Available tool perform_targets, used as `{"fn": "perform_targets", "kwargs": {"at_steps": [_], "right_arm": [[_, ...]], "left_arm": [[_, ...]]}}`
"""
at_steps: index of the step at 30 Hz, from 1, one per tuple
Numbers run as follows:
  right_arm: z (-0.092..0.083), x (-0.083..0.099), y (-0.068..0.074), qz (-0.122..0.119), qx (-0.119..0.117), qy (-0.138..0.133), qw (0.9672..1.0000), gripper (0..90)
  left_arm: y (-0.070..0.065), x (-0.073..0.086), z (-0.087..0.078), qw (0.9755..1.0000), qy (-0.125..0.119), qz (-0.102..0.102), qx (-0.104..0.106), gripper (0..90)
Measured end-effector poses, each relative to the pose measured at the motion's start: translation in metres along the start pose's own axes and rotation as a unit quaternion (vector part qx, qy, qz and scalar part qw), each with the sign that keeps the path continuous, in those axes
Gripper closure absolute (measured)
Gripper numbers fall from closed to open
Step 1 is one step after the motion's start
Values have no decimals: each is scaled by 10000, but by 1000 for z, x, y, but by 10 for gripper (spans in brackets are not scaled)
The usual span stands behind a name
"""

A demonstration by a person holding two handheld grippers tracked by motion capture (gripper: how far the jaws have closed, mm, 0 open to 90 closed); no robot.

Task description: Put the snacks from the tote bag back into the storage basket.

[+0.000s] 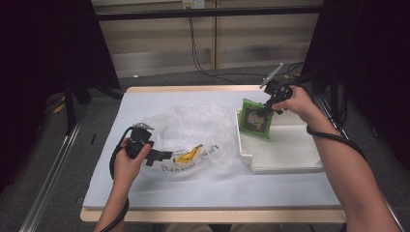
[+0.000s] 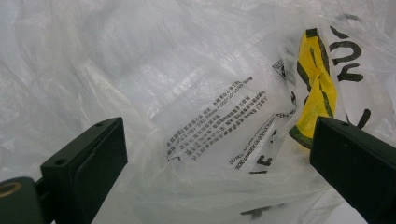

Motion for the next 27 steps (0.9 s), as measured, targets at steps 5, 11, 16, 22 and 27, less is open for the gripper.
{"fn": "perform_targets", "kwargs": {"at_steps": [5,11,16,22,27], "right_arm": [[0,-1,-4,-22,12,-8,10000,734],[2,-3,-8,-73,19,-4,10000,730],[3,-4,-11,-140,36,-14,9999,723],[5,-2,-14,9,137,5,9999,644],[4,1,-17,110,231,5,9997,564]], "left_arm": [[-2,0,0,10000,-3,-9,3,39],[-2,0,0,10000,2,31,-30,39],[-4,0,0,10000,-5,23,-33,39],[-4,0,-1,10000,16,57,-47,39],[-5,-1,-2,10000,10,79,-51,39]]}}
Point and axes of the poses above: each handheld gripper's, and its own axes: z roughly forward along the jaws, x roughly out of its underside, y roughly to its left, the point moved 6 cm from there along z, roughly forward along the jaws, and after that the axes turned 15 degrees about -z, right-handed, at the moved point
